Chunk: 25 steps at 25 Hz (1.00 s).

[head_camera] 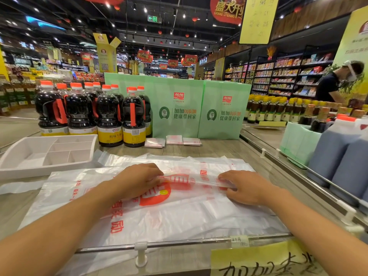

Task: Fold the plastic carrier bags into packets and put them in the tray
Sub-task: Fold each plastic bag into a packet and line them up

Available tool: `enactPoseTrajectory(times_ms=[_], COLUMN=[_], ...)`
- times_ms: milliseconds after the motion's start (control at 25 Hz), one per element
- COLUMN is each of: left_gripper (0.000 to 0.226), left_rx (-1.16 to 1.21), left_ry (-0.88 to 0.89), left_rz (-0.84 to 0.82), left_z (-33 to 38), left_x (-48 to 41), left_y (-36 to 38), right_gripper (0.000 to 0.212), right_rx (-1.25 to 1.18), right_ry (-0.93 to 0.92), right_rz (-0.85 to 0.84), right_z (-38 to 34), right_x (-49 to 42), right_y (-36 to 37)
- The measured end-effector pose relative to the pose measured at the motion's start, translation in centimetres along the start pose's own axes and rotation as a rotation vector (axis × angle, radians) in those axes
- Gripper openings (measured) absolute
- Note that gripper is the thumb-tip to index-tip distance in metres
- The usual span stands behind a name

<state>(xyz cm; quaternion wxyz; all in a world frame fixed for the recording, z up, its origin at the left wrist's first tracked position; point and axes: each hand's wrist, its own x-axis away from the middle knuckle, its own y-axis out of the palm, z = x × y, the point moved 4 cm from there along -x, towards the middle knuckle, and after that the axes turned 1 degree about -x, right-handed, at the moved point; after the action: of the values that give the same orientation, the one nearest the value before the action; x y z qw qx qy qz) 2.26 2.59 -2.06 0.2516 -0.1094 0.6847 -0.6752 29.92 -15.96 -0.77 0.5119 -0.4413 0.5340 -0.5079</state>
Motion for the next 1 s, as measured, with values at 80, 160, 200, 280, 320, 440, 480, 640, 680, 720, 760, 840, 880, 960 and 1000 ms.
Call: enactPoseTrajectory(times_ms=[80, 160, 200, 280, 320, 440, 480, 640, 680, 720, 760, 840, 880, 960, 1000], left_gripper=[0.040, 0.041, 0.042, 0.040, 0.039, 0.049, 0.052, 0.045, 0.045, 0.046, 0.047, 0.048, 0.048, 0.048, 0.049], left_rx=[-0.018, -0.003, 0.018, 0.048, 0.041, -0.021, -0.051, -0.193, -0.207, -0.209, -0.201, -0.166, -0.138, -0.078, -0.060], left_ry=[-0.005, 0.013, 0.026, 0.008, -0.010, -0.012, -0.009, -0.022, -0.033, -0.048, -0.064, -0.108, -0.130, -0.161, -0.164], left_rz=[0.013, 0.019, 0.022, 0.024, 0.040, 0.148, 0.164, 0.182, 0.180, 0.167, 0.143, 0.077, 0.049, 0.007, -0.010], left_z=[0.0, 0.0, -0.1, -0.1, 0.0, 0.4, 0.5, 0.4, 0.4, 0.4, 0.3, 0.0, -0.2, -0.6, -0.6], left_x=[0.0, 0.1, 0.1, 0.0, 0.0, -0.1, -0.1, -0.4, -0.6, -0.7, -0.9, -1.0, -1.0, -0.9, -0.8], left_y=[-0.5, -0.9, -1.2, -1.9, -2.3, -3.5, -3.8, -3.5, -3.2, -2.7, -2.2, -1.0, -0.5, 0.4, 0.7], right_gripper=[0.044, 0.036, 0.032, 0.027, 0.027, 0.026, 0.026, 0.034, 0.035, 0.037, 0.040, 0.052, 0.059, 0.067, 0.067], right_rx=[0.013, 0.016, 0.017, 0.028, 0.038, 0.034, 0.036, 0.121, 0.146, 0.170, 0.200, 0.294, 0.349, 0.438, 0.459], right_ry=[0.033, 0.084, 0.106, 0.132, 0.135, 0.145, 0.156, 0.183, 0.186, 0.189, 0.191, 0.198, 0.199, 0.192, 0.190], right_rz=[0.010, 0.043, 0.083, 0.196, 0.246, 0.324, 0.327, 0.296, 0.273, 0.247, 0.227, 0.195, 0.167, 0.080, 0.042], right_z=[-0.1, 0.2, 0.4, 1.0, 1.3, 1.6, 1.6, 1.6, 1.5, 1.5, 1.5, 1.5, 1.5, 1.3, 1.2], right_x=[-0.1, -0.5, -0.6, -0.6, -0.6, -0.6, -0.6, -0.8, -1.0, -1.2, -1.4, -1.6, -1.7, -1.9, -1.9], right_y=[-0.4, -0.5, -0.6, -0.9, -1.0, -1.4, -1.6, -1.5, -1.3, -1.1, -1.0, -0.7, -0.7, -0.3, -0.1])
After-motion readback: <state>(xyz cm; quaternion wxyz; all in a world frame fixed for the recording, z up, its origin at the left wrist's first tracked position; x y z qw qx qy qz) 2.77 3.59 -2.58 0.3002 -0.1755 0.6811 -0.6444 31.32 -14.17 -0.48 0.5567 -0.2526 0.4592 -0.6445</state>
